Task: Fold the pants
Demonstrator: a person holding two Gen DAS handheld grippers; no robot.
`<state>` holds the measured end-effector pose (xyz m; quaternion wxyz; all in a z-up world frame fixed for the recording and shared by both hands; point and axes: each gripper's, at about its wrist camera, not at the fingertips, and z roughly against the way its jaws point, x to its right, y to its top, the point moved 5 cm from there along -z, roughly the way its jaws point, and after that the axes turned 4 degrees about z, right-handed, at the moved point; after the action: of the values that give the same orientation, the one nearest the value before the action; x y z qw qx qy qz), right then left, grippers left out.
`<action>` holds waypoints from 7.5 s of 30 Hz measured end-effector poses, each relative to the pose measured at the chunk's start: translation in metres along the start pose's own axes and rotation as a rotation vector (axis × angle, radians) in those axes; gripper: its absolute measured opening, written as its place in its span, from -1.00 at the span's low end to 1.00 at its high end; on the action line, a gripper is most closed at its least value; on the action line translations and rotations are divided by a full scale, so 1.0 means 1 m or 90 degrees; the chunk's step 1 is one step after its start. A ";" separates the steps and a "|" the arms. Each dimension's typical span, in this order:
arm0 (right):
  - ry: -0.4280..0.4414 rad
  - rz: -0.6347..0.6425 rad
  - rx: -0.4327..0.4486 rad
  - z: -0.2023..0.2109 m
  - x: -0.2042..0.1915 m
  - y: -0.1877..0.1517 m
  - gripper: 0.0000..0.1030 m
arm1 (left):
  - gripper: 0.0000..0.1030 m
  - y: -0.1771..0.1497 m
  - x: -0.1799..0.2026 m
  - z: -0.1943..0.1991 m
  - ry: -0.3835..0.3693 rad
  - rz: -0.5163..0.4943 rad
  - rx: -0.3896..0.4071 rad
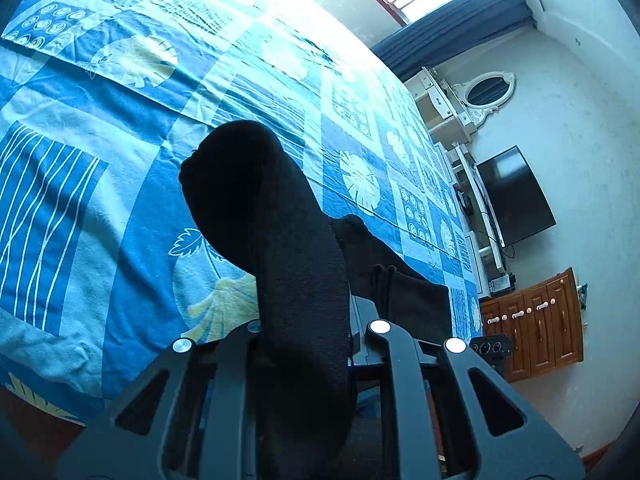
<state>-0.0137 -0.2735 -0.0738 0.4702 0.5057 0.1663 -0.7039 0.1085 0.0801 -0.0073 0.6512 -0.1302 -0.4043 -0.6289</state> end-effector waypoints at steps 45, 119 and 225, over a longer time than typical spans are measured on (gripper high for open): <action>-0.030 -0.118 0.256 0.154 0.095 0.082 0.36 | -0.73 -0.126 0.221 -0.286 0.313 -0.342 -0.135; -0.252 0.051 -0.048 0.011 0.062 0.067 -0.39 | 0.78 -0.098 0.078 -0.084 0.369 -0.210 0.080; -0.144 -0.030 0.033 0.119 0.117 0.041 -0.15 | -0.21 -0.124 0.098 -0.204 0.069 -0.115 -0.147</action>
<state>-0.0512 -0.4367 -0.1143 0.4556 0.4312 0.1058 -0.7715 0.0561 -0.1495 -0.1121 0.5936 -0.1332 -0.3035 -0.7333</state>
